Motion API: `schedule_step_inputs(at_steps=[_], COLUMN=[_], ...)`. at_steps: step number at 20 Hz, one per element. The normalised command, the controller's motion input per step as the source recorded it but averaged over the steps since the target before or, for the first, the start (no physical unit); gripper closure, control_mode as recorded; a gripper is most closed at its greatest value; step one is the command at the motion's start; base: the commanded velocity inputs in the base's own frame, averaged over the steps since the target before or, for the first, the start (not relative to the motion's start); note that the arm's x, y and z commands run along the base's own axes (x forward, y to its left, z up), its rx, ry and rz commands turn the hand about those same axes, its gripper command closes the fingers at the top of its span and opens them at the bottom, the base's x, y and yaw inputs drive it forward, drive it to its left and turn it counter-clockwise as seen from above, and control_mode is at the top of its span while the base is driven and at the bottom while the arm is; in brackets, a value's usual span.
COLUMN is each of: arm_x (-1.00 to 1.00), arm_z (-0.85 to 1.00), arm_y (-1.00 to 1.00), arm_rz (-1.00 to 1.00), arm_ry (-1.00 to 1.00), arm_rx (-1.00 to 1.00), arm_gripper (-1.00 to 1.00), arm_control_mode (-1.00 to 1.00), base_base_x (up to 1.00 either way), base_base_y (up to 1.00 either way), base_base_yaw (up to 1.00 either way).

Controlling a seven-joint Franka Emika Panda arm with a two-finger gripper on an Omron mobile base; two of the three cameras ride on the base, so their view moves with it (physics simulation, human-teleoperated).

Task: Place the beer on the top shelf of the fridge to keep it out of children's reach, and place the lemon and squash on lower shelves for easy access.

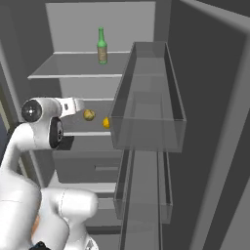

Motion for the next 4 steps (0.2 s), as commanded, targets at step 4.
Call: schedule_step_inputs(at_steps=[4], arm_x=[-1.00], arm_z=[0.06], arm_y=[-0.07], arm_rz=[0.00], arm_ry=[0.24], arm_rx=[-0.12], arm_gripper=[-1.00], arm_control_mode=[-1.00], base_base_x=[0.00], base_base_y=[0.00], base_base_yaw=[0.00])
